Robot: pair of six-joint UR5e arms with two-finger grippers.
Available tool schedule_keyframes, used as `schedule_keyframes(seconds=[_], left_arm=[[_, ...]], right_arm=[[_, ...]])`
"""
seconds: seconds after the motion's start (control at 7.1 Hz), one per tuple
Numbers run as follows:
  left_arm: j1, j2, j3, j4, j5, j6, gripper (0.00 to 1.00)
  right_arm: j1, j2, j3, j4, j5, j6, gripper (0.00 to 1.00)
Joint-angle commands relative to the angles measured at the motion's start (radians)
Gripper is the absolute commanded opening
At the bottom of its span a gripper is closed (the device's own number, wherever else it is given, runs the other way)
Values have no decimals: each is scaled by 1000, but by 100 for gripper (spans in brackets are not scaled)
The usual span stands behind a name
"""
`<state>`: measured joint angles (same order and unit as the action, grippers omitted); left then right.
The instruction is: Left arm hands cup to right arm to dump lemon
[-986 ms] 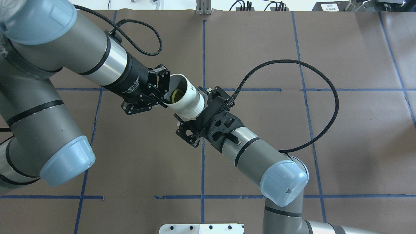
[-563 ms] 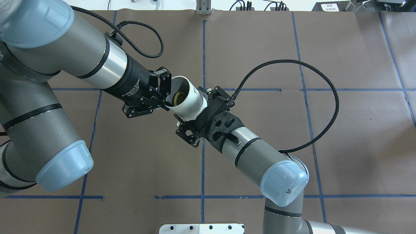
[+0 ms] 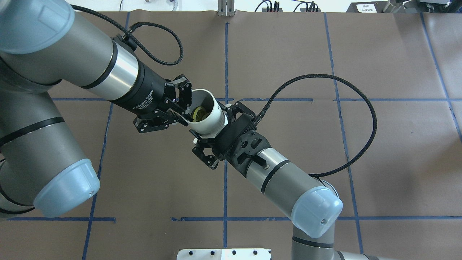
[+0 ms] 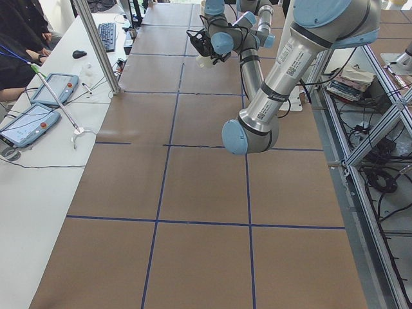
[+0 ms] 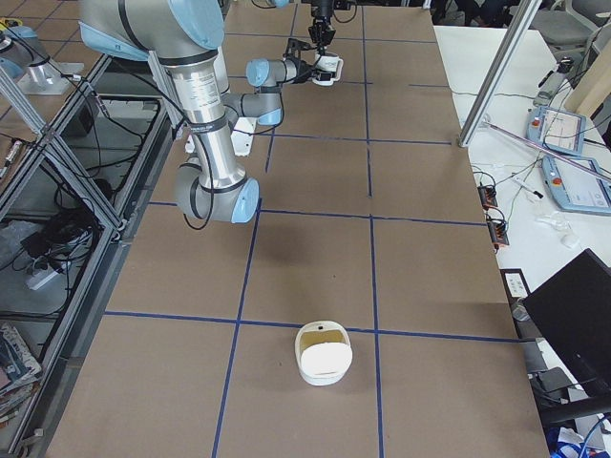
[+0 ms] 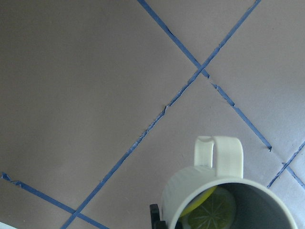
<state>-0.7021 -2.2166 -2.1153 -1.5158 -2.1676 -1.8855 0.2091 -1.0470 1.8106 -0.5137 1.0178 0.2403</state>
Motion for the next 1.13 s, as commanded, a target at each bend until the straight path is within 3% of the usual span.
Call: schedule_keyframes(seconds=[0.0,0.28,0.56,0.99], left_arm=[[-7,73,-92,2,-3,143,100],[-57,148,-129,38,-6,303,100],[-111,175,-129,222,-3,624,100],[-255,398,-117,259,8,1187,100]], right_arm=[[-23,-7,-11,40,5,4,4],[-20,-13,-11,37,4,1,3],[-2,-16,-11,40,-16,77,2],[99,-49,-17,26,-70,261,1]])
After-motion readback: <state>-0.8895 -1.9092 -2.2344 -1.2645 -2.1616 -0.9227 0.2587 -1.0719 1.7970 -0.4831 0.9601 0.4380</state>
